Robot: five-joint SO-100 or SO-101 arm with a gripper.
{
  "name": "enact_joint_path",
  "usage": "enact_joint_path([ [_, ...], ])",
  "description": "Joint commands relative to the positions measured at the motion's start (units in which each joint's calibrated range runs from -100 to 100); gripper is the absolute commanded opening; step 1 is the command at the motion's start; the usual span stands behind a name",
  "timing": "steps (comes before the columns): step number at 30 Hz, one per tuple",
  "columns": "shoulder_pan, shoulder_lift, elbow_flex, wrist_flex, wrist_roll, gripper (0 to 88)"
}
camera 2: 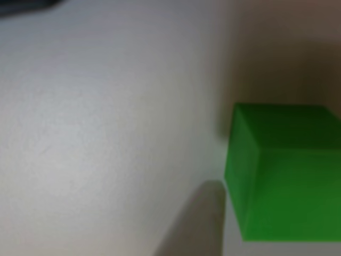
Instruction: Pick up green cube and drop it in the blue box
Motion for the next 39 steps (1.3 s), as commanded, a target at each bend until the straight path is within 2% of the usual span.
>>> enact_joint_path([
  [1, 0.37, -0.49, -2.01, -0.81, -0.1, 12.8],
  [12, 0.37, -0.57, -2.01, -0.81, -0.1, 12.5],
  [20, 0.45, -0.74, -2.01, -0.48, 0.15, 2.5],
  [29, 0.53, -1.82, -2.28, 0.09, -0.05, 2.3],
  [39, 0.3, -15.29, -2.01, 0.17, 0.15, 2.3],
])
